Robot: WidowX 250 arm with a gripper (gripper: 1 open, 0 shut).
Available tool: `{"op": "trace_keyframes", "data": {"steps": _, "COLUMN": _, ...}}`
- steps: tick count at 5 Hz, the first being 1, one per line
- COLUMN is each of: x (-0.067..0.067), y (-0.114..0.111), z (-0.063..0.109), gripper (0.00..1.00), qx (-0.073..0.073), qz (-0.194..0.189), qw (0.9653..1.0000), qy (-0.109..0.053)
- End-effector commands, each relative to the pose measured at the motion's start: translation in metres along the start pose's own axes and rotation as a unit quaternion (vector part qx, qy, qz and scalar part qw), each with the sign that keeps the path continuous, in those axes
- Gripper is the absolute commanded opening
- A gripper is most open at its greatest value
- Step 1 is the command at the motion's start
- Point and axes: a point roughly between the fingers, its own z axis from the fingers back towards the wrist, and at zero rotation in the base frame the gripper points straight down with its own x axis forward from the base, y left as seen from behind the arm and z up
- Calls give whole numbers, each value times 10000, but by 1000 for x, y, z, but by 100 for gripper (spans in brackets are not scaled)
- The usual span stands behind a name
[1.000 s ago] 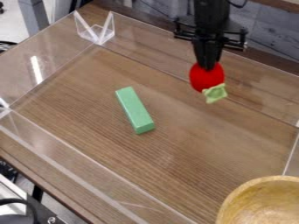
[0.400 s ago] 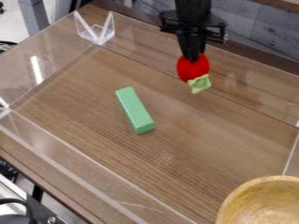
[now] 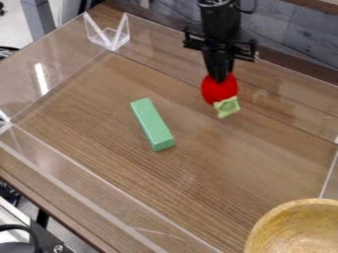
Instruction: Move the red fruit to the right
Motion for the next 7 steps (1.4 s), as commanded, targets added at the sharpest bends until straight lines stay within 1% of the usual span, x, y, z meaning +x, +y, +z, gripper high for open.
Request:
{"op": "trace_keyframes", "data": {"steps": 1, "x": -14, "y": -19, "z": 27, "gripper": 0, "qx": -14, "qz": -123, "qw": 9996, "qy": -240}}
{"op": "trace_keyframes", "data": {"steps": 2, "x": -39, "y": -38, "z": 16, "gripper": 0, "qx": -60, "qz": -102, "qw": 9998, "qy": -160}}
{"op": "trace_keyframes", "data": {"steps": 3, "x": -59, "y": -53, "z": -6, "gripper": 0, "qx": -47, "qz": -6, "qw": 9999, "qy": -93}}
{"op": "trace_keyframes", "data": {"steps": 4, "x": -69, "y": -64, "z": -29, "gripper": 0, "qx": 70, "qz": 221, "qw": 9997, "qy": -67}}
{"op": "trace_keyframes", "data": {"steps": 5, "x": -71, "y": -66, "z": -39, "gripper": 0, "qx": 166, "qz": 461, "qw": 9987, "qy": -109}}
{"op": "trace_keyframes", "data": {"steps": 7, "x": -67, "y": -51, "z": -31, "gripper": 0, "qx": 212, "qz": 518, "qw": 9982, "qy": -230}}
